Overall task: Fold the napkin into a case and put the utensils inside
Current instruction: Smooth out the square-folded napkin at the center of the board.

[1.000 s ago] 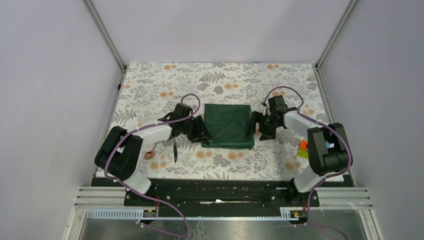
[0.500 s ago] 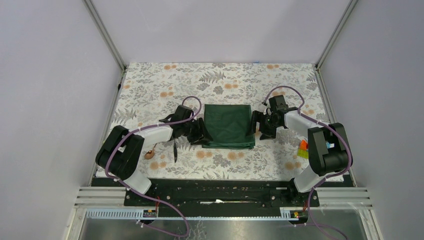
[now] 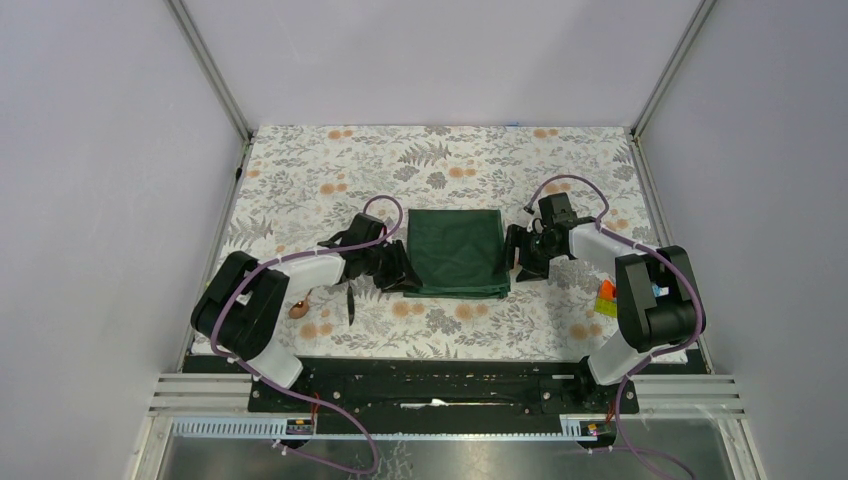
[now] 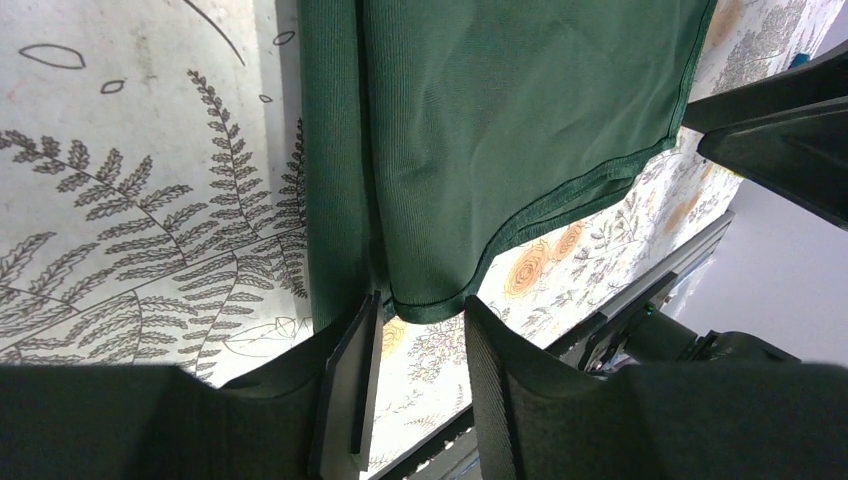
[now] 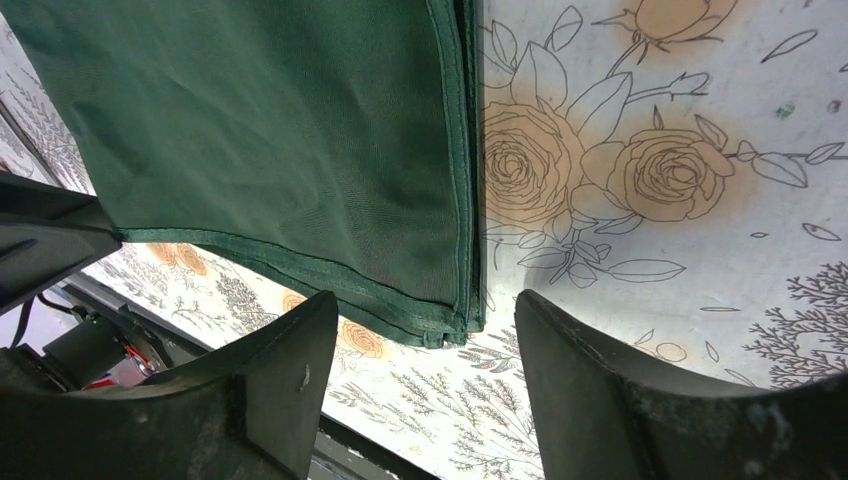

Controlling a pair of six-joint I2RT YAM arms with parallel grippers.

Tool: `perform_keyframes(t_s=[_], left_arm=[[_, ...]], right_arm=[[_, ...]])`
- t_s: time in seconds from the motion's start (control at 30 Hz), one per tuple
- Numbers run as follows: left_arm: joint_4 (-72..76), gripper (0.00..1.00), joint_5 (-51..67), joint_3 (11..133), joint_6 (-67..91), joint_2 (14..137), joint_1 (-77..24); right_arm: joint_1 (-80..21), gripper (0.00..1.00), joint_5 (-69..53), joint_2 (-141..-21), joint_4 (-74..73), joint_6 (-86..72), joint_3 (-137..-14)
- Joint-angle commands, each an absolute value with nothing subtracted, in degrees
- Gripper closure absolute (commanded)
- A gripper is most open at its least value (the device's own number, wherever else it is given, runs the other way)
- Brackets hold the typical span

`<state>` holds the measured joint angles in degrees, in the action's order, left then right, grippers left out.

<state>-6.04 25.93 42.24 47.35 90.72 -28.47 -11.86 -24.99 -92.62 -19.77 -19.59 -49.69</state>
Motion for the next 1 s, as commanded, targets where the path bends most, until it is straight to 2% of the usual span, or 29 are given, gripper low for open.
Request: perform_keyframes(t_s=[0.0,0.4,0.67,0.97], left_arm=[[-3.6,0.63,25.23,42.17,46.59,89.52,-28.74],[-8.06,1.0,24.15,43.96,44.11,87.01,-28.66],[-11.29,1.0,23.33,43.91,42.98,83.75,-28.06],[-12.66,1.0,23.61,43.1,42.01,81.58,-25.65]], right_arm=[[-11.43,0.3,-27.38,-91.51,-18.34,-19.95,-48.77],[-11.41,0.41,-28.31,-90.89,-18.06,-20.2,-47.68],[-11.41,0.48,-30.27,-90.97,-18.02,-19.96,-47.21],[-11.42,0.48,-30.76,-90.63,-17.58,-20.15,-46.42]])
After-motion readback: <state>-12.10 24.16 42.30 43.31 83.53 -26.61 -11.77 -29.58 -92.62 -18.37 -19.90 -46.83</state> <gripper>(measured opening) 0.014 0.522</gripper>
